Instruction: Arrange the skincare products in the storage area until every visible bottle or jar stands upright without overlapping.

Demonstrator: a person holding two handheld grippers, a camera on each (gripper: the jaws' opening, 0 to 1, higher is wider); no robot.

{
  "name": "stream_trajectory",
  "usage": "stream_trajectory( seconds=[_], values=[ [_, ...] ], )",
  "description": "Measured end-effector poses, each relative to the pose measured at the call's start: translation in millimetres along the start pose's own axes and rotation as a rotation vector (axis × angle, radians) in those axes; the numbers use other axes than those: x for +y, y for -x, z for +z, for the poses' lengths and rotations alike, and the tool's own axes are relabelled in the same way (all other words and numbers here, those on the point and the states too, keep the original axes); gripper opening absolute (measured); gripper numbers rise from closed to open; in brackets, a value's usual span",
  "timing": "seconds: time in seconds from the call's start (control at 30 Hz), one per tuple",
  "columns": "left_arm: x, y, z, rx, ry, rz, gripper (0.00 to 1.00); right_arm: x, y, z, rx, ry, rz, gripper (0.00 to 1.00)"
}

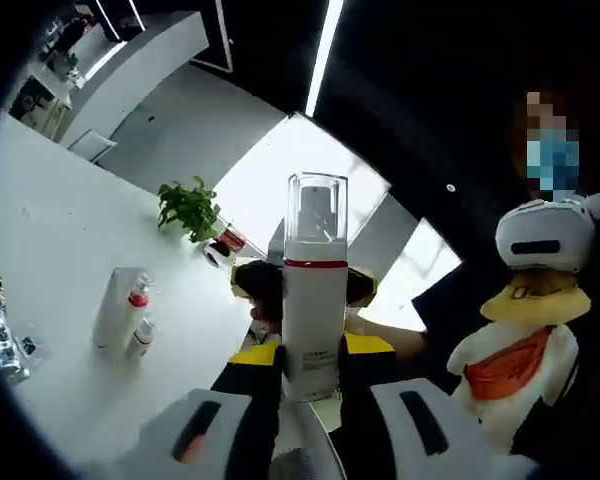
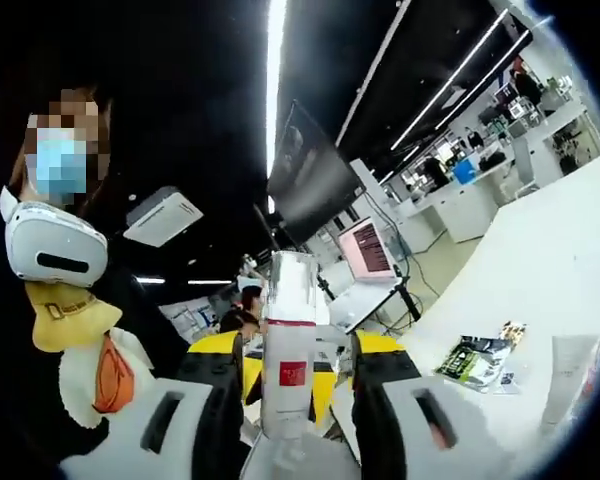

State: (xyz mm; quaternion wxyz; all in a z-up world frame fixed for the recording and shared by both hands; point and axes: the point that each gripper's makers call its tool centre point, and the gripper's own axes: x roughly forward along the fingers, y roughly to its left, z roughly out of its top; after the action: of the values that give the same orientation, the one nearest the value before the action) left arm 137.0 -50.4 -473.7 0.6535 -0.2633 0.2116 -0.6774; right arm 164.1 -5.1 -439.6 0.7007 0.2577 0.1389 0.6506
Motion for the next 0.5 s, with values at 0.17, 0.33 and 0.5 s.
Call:
stream_trajectory(
  seconds=[0.17,0.33,0.5],
  values=[
    [-1.8,-2,-5.1,0.011,-0.005,0.01,0.21,2,2,-4.3,0.007,-0.003,0.013,0.21],
    [4.4,-1,-5.7,0.011,0.0,0.051,0.2,-5,9,-3.6,-0.017,0.002,-0.067,0.2],
    [16.4,0,7.9,-0.043,-0.068,0.153,0.19,-20,17,7.1,-0.08,-0.002,-0.193,0.2]
  ],
)
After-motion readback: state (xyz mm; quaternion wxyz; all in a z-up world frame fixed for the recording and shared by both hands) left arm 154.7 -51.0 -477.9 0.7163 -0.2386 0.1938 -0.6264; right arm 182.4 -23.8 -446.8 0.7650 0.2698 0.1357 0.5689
